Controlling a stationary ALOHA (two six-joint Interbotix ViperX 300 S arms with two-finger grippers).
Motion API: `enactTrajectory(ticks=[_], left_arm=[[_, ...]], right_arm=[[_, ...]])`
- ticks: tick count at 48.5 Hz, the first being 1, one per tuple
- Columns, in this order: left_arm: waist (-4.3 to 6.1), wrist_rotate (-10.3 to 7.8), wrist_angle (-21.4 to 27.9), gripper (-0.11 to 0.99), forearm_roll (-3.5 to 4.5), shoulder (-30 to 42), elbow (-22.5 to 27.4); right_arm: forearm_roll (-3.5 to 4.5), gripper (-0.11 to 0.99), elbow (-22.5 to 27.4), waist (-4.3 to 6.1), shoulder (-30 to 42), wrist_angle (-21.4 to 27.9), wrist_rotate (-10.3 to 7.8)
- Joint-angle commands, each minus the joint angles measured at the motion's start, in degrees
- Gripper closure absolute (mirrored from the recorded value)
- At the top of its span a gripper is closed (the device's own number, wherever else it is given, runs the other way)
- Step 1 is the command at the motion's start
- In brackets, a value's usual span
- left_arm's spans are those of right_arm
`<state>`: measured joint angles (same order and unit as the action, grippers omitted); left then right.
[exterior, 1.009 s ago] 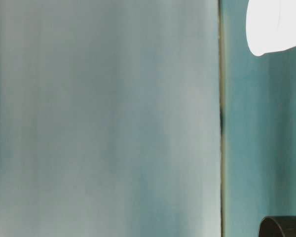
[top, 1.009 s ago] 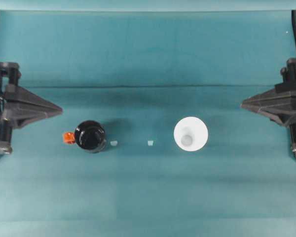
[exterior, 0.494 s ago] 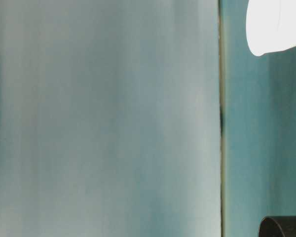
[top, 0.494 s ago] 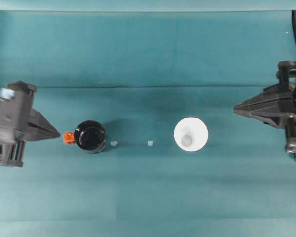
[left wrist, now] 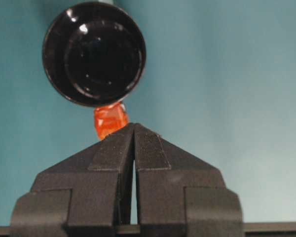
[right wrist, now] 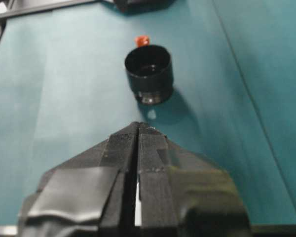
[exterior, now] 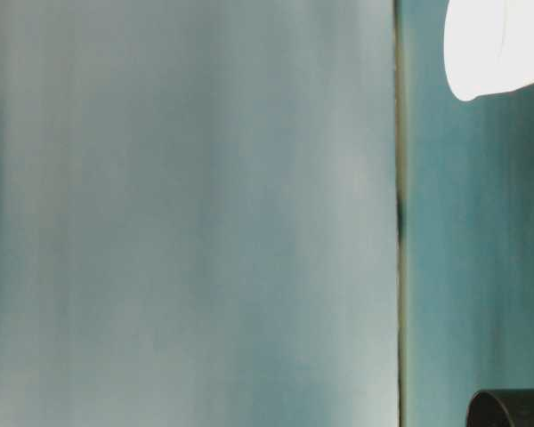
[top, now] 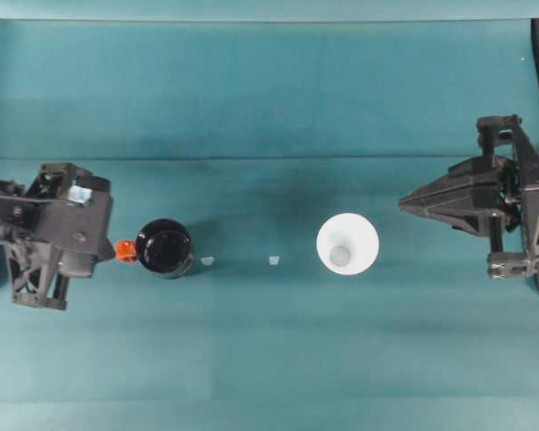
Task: Put the paper cup into the moved red handle cup holder.
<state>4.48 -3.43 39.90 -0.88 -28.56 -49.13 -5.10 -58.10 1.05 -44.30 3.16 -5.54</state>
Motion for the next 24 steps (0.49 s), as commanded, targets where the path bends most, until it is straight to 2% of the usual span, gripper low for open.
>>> enactTrajectory(ticks=[1,6,14,24], left_arm=[[0.18,-0.18,-0.18,0.85,-0.18,0.18,1.49],[0.09,-0.26,-0.44,0.85,-0.44,0.26,1.05],[-0.18,-0.26,-0.44,0.85,-0.35,0.26,0.0],[-1.67,-0.18,-1.05,0.85,-0.35,0.26,-0.26]], right_arm=[[-0.26,0.98,1.76,0.26,0.26,-0.35,-1.05],[-0.26,0.98,1.85,0.26,0.53,-0.09,-1.67],[-0.26,0.98,1.93,0.26,0.53,-0.09,-1.85],[-0.26,0.98,2.2,0.79,0.53,0.0,-1.85]])
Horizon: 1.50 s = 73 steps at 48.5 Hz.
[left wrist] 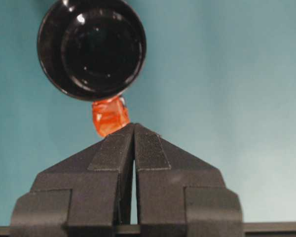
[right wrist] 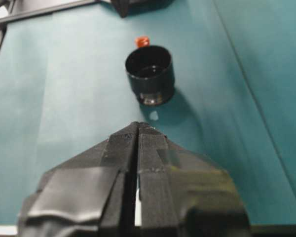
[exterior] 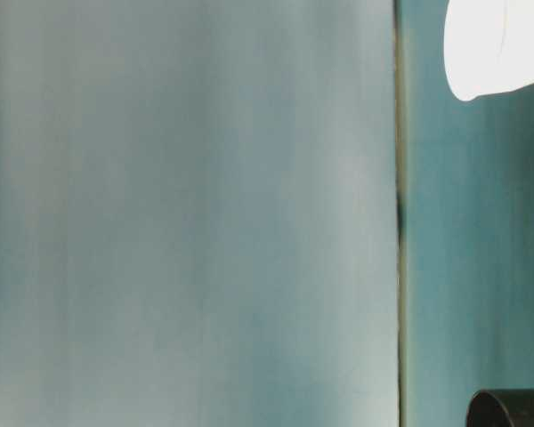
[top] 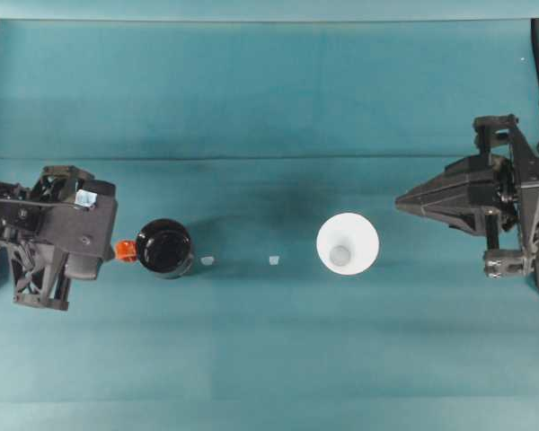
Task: Put the paper cup into the moved red handle cup holder.
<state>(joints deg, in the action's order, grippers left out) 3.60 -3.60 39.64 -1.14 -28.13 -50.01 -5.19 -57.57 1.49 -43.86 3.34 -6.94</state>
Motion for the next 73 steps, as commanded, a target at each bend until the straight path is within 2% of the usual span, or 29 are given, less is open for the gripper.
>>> enactTrajectory(ticks=[1,12,14,19,28,32,45,55,73], left_arm=[[-1.05,0.0,-1.05,0.85,-0.18,-0.26,0.62],[-2.37,0.26,-2.11,0.85,-0.09,0.09,0.09],[-2.55,0.26,-2.11,0.81,-0.18,0.18,-0.26],[-2.81,0.18,-2.29,0.59,-0.09,0.53,-1.23],[-2.81,-0.18,-3.25,0.01,-0.09,4.13,-2.02],[-2.81,-0.26,-4.83,-0.11,-0.09,5.89,-2.11],[-3.08,0.35,-12.22,-0.11,-0.09,12.04,-1.93],[-3.96,0.44,-13.97,-0.11,-0.09,16.0,-2.2],[-4.39,0.44,-16.17,-0.11,-0.09,18.28,-4.57]], right_arm=[[-0.09,0.98,1.76,0.44,0.09,-0.18,-0.44],[-0.18,0.98,1.76,0.53,0.09,0.09,-0.53],[-0.09,0.98,1.85,0.44,0.09,0.09,-0.53],[-0.18,0.98,1.85,0.53,0.18,0.09,-0.53],[-0.18,0.98,1.85,0.53,0.26,0.09,-0.53],[-0.18,0.98,1.85,0.53,0.35,0.09,-0.62],[-0.18,0.98,1.85,0.79,0.53,0.09,-0.62],[-0.18,0.98,1.85,1.23,0.7,0.09,-0.62],[-0.18,0.98,1.76,1.23,1.41,0.09,-0.53]])
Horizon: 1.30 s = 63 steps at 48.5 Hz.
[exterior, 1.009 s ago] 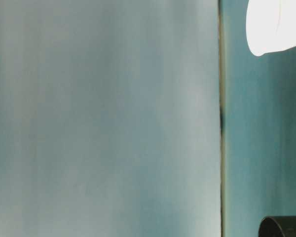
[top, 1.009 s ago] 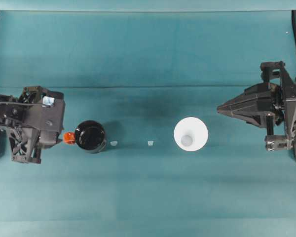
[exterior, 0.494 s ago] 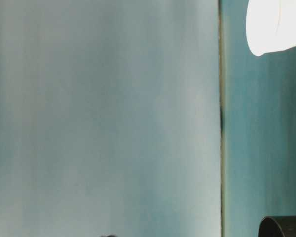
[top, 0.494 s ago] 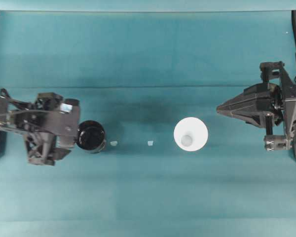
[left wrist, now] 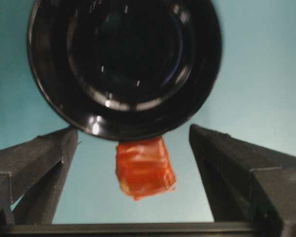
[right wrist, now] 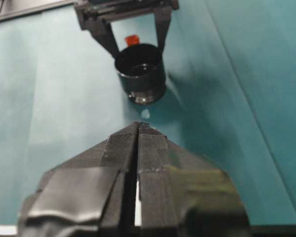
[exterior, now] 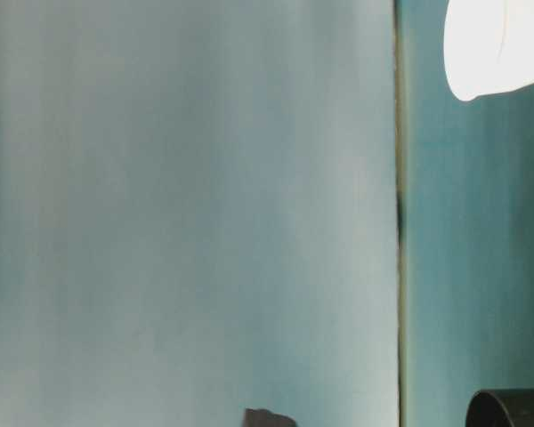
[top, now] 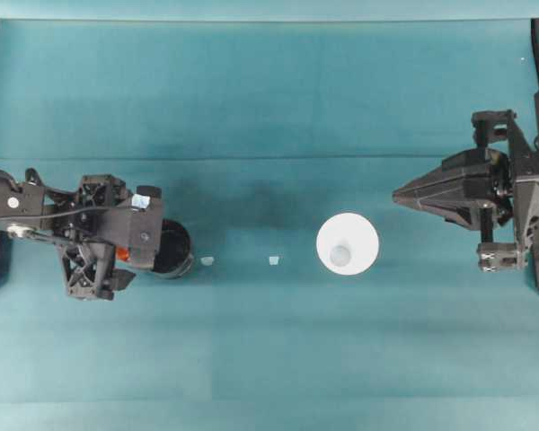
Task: Put the paper cup into the moved red handle cup holder.
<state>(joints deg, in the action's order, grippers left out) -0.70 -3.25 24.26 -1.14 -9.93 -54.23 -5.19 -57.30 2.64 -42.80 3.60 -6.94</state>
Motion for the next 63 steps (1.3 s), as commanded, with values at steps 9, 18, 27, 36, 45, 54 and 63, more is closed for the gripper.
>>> enactTrajectory(ticks=[9,18,27,36,45,54,63], left_arm=[[-0.35,0.18,-1.76,-0.11,-0.18,-0.09,-0.88],[-0.35,0.18,-1.76,-0.11,-0.18,-0.18,-1.14],[-0.35,0.18,-1.67,-0.11,-0.09,-0.26,-1.58],[-0.35,0.18,-1.76,-0.11,-0.09,-0.35,-1.58],[-0.35,0.26,-2.11,-0.09,-0.09,-0.35,-1.49],[-0.35,0.26,-2.72,-0.07,-0.09,-0.26,-1.41],[-0.35,0.35,-2.72,-0.07,-0.09,-0.26,-1.32]], right_arm=[[-0.18,0.98,1.76,0.09,1.32,-0.18,-0.53],[-0.18,0.98,1.93,0.09,1.93,-0.18,-0.62],[-0.18,0.98,1.93,0.09,2.02,-0.18,-0.53],[-0.18,0.98,1.93,0.09,2.02,-0.18,-0.53],[-0.18,0.98,1.93,0.09,2.02,-0.18,-0.53],[-0.18,0.98,1.93,0.09,2.02,-0.18,-0.53],[-0.18,0.98,1.85,0.09,2.02,-0.18,-0.44]])
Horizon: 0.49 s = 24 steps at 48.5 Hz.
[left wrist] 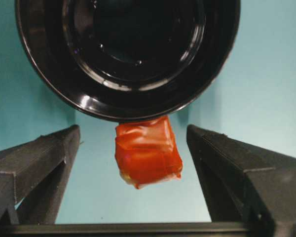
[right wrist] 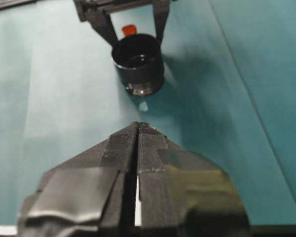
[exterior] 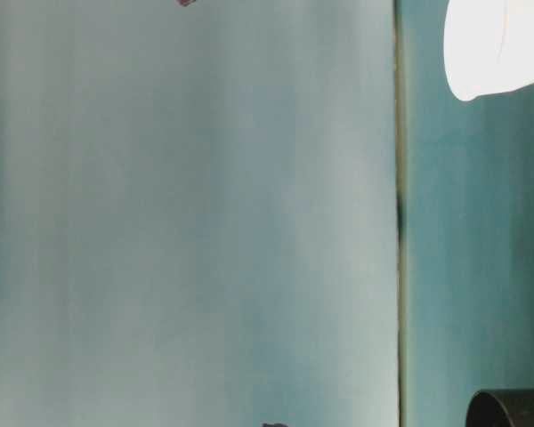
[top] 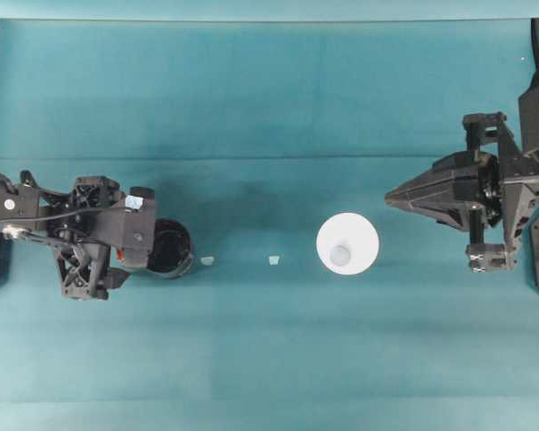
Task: Put the paper cup into the moved red handle cup holder.
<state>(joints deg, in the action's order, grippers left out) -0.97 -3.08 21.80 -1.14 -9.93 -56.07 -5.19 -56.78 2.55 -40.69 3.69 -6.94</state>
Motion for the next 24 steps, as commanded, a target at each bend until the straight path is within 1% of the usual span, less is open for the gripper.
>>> enactTrajectory(ticks=[1,12,18,21,24], left_arm=[[-0.09,0.09,-0.35,-0.07,-0.09,-0.26,0.53],[-0.35,0.09,-1.41,-0.07,-0.18,-0.26,0.88],[-0.35,0.09,-1.76,-0.04,-0.09,-0.26,0.97],[-0.35,0.09,-1.76,0.01,-0.18,-0.26,0.7],[-0.35,0.09,-1.76,0.14,-0.09,-0.35,0.53]], right_arm=[[-0.18,0.98,1.41,0.18,-0.09,-0.26,-0.53],[-0.18,0.98,1.32,0.18,-0.09,-0.26,-0.53],[-0.18,0.98,1.23,0.18,-0.09,-0.26,-0.53],[-0.18,0.98,1.23,0.18,-0.09,-0.26,-0.53],[-0.18,0.98,1.23,0.18,-0.09,-0.26,-0.53]])
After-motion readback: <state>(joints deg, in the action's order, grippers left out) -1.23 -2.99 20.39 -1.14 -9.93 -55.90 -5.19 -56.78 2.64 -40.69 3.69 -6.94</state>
